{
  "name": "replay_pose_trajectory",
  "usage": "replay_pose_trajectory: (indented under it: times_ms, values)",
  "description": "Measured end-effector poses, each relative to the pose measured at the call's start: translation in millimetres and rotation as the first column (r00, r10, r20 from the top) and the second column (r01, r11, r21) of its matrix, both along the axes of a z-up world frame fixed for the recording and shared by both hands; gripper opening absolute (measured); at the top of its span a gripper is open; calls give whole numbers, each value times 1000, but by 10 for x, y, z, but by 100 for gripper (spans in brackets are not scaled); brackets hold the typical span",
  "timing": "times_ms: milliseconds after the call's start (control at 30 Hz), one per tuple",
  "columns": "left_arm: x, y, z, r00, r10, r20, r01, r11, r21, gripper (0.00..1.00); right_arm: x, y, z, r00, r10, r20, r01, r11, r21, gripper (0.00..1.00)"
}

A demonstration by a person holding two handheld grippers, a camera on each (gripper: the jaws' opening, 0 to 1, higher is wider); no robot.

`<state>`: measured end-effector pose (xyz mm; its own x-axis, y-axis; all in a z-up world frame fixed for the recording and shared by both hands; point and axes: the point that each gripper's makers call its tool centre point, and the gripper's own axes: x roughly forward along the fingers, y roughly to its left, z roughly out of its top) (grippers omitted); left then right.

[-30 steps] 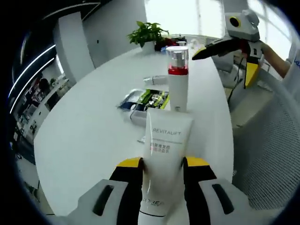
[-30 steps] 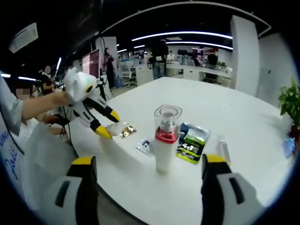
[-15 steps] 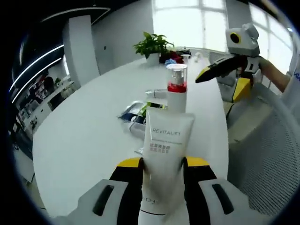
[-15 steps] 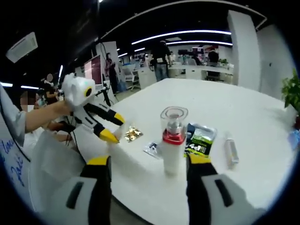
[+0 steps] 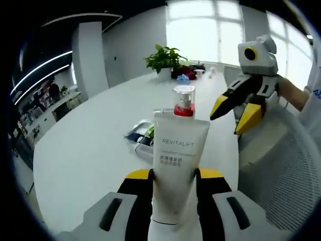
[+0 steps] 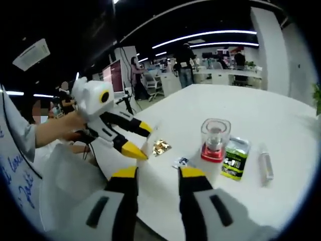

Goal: Arrange the skincare products in the storage area until every visible bottle or jar stands upright without overlapping.

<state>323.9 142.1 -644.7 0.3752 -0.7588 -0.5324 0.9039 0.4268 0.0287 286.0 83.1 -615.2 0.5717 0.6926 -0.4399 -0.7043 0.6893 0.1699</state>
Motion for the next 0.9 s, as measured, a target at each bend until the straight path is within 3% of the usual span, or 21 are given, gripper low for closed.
replay_pose_trajectory:
  times_ms: [500,900]
  values:
    - [-53,-144,161,1000,8,27,-6,998,-56,30,105,341,171,999,9,47,-12,998,68,23]
    - [-89,-255,197,1000,22,4,-21,995,-100,30,193,362,293,996,-16,93,8,996,89,12]
